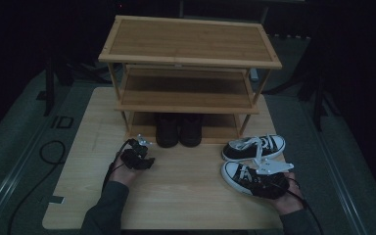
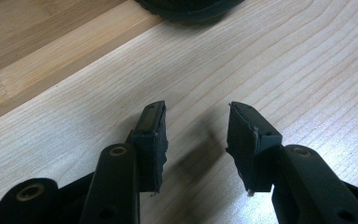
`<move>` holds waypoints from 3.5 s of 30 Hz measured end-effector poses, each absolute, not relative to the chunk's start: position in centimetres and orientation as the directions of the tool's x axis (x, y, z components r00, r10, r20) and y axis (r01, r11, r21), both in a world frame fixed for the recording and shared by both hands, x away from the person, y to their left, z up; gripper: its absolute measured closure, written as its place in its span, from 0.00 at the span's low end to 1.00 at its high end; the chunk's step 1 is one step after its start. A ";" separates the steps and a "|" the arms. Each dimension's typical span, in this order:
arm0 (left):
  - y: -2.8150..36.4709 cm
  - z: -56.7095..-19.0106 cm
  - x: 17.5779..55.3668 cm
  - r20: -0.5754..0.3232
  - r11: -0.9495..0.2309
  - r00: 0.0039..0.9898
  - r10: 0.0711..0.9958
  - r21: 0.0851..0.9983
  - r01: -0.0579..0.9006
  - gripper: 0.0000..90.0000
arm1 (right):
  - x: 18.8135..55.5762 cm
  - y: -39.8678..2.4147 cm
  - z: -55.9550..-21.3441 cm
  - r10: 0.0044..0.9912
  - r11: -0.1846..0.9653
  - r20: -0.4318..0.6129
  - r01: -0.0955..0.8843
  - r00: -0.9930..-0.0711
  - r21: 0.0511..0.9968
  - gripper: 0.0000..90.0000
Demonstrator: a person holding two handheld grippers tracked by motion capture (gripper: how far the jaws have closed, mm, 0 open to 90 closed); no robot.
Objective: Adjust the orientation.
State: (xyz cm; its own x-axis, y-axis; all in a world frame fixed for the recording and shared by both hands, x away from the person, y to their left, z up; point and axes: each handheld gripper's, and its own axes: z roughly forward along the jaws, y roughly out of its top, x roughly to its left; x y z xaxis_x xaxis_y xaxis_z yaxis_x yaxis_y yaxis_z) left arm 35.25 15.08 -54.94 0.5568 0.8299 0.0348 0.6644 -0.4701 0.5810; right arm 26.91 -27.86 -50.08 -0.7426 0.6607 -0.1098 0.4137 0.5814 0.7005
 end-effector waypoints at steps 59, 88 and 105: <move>14.9 -55.5 35.4 0.018 -0.468 0.559 0.829 0.571 0.675 0.63 | 26.8 -30.4 -50.6 0.650 0.544 0.007 0.473 -0.759 0.693 0.96; 15.2 -55.6 35.4 0.010 -0.456 0.552 0.834 0.575 0.679 0.64 | 30.0 -20.4 -50.1 0.601 0.589 -0.058 0.394 -0.797 0.706 0.96; 14.9 -55.6 35.5 0.009 -0.459 0.556 0.831 0.577 0.676 0.63 | 28.8 -17.9 -50.4 0.532 0.678 -0.061 0.382 -0.844 0.629 0.93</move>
